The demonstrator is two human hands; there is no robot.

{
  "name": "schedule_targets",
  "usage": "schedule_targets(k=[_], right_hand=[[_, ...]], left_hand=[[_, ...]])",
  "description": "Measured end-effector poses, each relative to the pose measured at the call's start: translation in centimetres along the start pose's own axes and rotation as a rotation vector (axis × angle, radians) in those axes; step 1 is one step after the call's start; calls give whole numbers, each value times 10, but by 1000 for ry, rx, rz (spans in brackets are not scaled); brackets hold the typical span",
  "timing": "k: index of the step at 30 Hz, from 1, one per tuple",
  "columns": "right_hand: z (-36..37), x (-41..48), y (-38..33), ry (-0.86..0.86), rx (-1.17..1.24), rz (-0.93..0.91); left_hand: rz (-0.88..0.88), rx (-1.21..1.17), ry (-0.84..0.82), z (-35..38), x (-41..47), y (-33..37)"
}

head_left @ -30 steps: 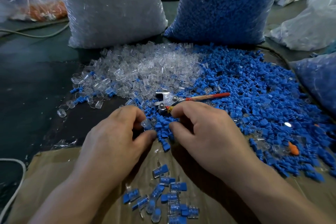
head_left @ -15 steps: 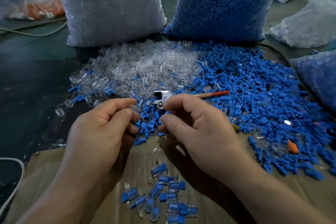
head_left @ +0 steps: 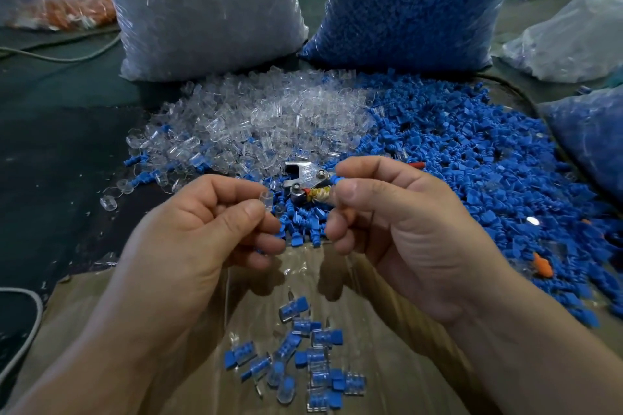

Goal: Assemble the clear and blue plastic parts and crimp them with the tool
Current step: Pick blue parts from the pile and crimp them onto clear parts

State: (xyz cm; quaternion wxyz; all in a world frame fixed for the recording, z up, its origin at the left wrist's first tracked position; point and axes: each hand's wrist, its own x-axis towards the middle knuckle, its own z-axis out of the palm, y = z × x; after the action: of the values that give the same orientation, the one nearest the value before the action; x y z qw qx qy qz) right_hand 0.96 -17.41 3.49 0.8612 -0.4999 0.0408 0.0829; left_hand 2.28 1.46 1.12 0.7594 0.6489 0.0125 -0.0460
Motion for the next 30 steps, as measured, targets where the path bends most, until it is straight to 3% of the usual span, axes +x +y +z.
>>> schedule_targets(k=[5, 11, 17, 22, 30], right_hand=[[0, 1, 3, -25, 26, 25], [4, 0, 7, -48, -58, -4], [8, -7, 13, -39, -495, -191], [6, -7, 17, 70, -1216, -534], [8, -8, 17, 45, -1498, -593]], left_hand=[[40, 10, -78, 1, 2, -1], [37, 61, -14, 2, 1, -1], [35, 185, 36, 2, -2, 1], [18, 138, -29, 7, -3, -4], [6, 172, -114, 10, -5, -8]])
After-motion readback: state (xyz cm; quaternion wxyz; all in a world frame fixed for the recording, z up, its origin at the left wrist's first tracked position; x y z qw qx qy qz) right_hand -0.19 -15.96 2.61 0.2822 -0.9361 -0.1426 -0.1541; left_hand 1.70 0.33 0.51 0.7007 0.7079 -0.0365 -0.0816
